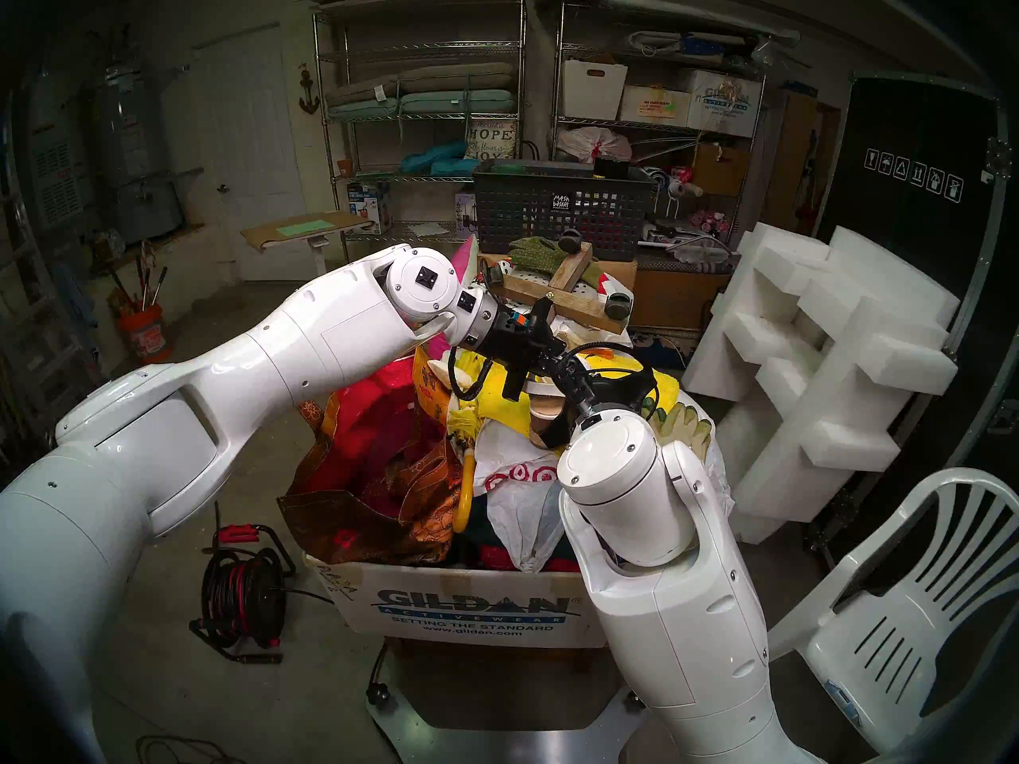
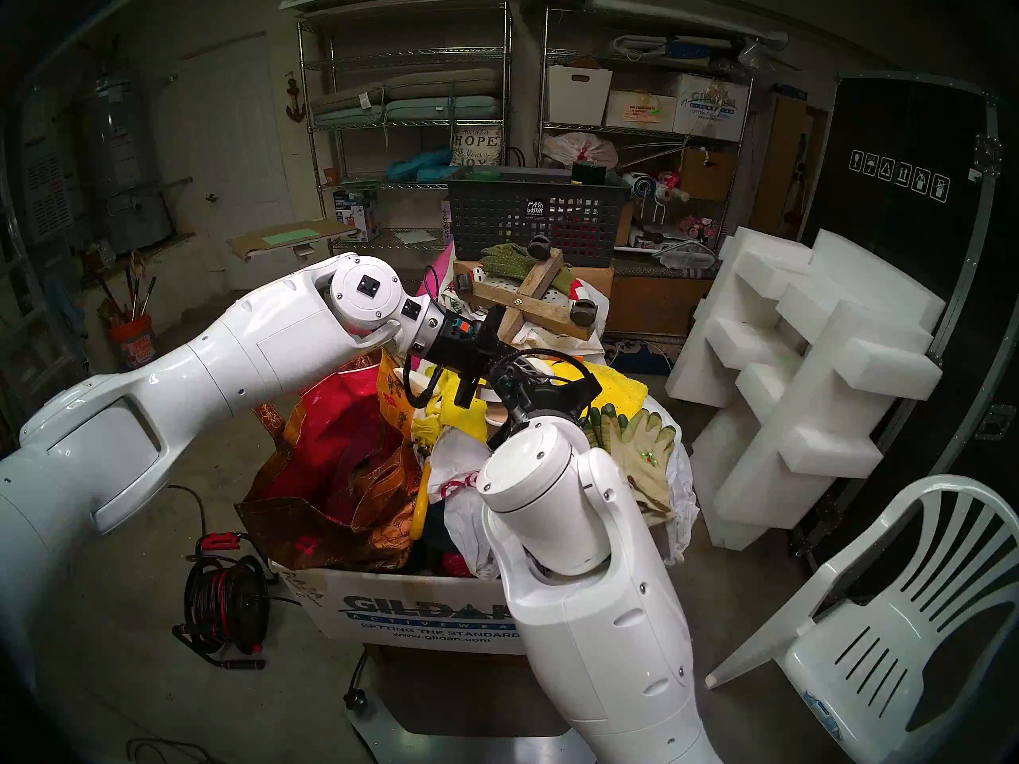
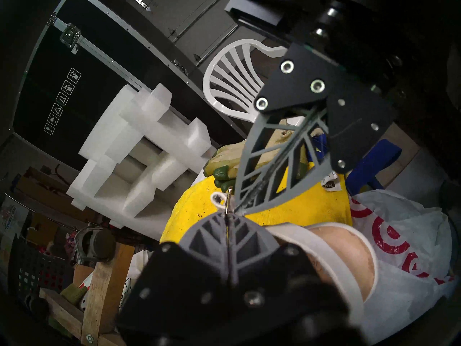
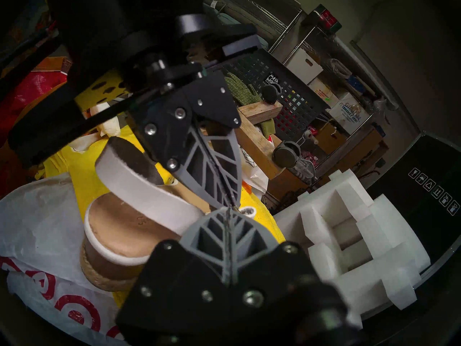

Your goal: Unbuckle a shoe

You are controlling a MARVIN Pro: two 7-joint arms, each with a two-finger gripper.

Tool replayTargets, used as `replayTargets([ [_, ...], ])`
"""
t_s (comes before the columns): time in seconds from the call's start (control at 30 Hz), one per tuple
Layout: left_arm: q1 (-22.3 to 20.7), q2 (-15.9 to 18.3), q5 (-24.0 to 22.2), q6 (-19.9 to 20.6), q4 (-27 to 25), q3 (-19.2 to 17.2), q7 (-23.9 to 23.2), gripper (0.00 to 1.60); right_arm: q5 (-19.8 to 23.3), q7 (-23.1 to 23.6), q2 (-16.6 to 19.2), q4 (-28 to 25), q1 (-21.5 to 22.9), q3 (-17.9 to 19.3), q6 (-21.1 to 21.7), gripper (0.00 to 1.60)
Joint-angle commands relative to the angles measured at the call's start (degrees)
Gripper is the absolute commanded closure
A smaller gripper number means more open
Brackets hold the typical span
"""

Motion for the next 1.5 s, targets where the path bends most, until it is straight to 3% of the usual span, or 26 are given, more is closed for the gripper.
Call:
replayTargets([
  [0.0, -0.6, 0.2, -0.8, -0.2, -0.8, -1.0, 0.2, 1.6, -0.7, -1.6, -0.3, -1.0, 0.7, 0.3, 0.0, 1.6],
  [0.73, -1.2, -1.1, -1.8, 0.7, 2.1, -1.7, 0.4, 1.6, 0.0, 1.1, 0.1, -2.4, -0.5, 1.3, 0.0, 1.6],
  [1.27, -0.9, -1.1, -3.6, 1.0, 2.6, -2.3, -0.9, 1.6, 0.0, 0.0, -0.3, -1.1, 0.6, 0.9, 0.0, 1.6],
  [1.33, -0.9, -1.2, -3.4, 0.9, 3.1, -2.4, -0.7, 1.6, -0.1, 0.1, -0.2, -1.6, 0.4, 0.8, 0.0, 1.43],
  [1.4, -1.0, -1.4, -3.3, 0.9, 3.5, -2.4, -0.5, 1.6, -0.2, 0.0, 0.0, -2.0, 0.1, 0.8, 0.0, 1.12],
  [1.47, -1.0, -1.7, -3.4, 1.1, 4.0, -2.5, -0.3, 1.6, -0.1, -0.3, 0.3, -2.7, -0.5, 0.5, 0.0, 1.04],
])
